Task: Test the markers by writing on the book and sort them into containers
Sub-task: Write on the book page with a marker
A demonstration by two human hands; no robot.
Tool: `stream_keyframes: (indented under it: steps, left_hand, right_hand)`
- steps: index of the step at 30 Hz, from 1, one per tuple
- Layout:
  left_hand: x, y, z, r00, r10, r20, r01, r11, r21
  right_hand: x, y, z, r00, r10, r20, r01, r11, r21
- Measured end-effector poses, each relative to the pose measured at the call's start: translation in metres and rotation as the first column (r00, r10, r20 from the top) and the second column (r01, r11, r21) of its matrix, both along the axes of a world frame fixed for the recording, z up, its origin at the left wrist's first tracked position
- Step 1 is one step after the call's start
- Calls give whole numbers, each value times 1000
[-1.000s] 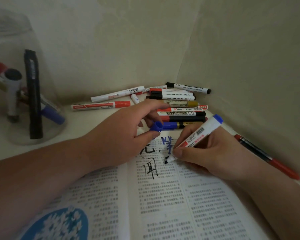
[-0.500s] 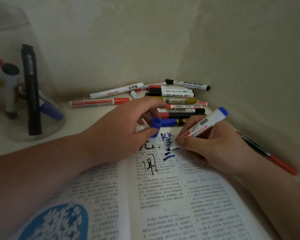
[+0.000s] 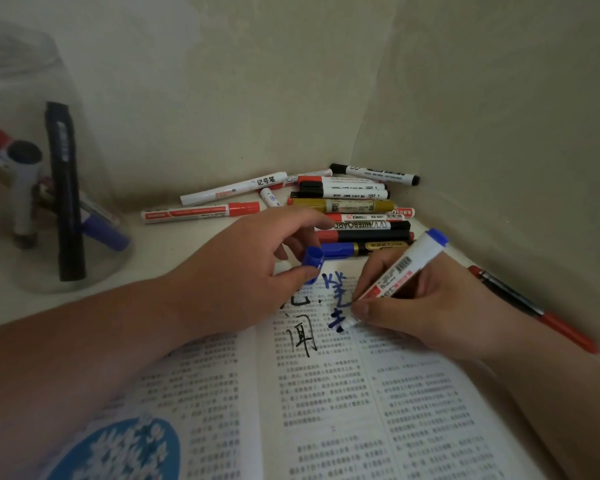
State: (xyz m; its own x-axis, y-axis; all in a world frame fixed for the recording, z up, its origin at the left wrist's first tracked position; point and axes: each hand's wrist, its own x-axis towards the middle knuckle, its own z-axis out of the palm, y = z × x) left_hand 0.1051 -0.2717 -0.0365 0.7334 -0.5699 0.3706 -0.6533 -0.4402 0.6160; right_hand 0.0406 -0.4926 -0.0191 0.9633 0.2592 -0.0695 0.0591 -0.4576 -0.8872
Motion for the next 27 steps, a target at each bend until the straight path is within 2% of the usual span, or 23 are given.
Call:
stream_keyframes:
  steps: [9, 18, 23, 27]
  left_hand:
    - [0, 0, -1, 1000, 2, 19, -2, 1000, -17]
    - [-1, 0, 0, 1000, 0, 4, 0, 1000, -23]
    - [-1, 1, 1, 1000, -3, 1, 3, 1000, -23]
    - [-1, 1, -1, 1000, -2, 6, 2, 1000, -25]
  right_hand:
    - [1, 2, 1, 998, -55, 16, 55, 998, -17]
    - [-2, 2, 3, 1000, -3, 20, 3, 1000, 11]
    - [-6, 3, 9, 994, 109, -7, -109, 994, 13]
    - [-6, 4, 9, 999, 46, -29, -47, 998, -31]
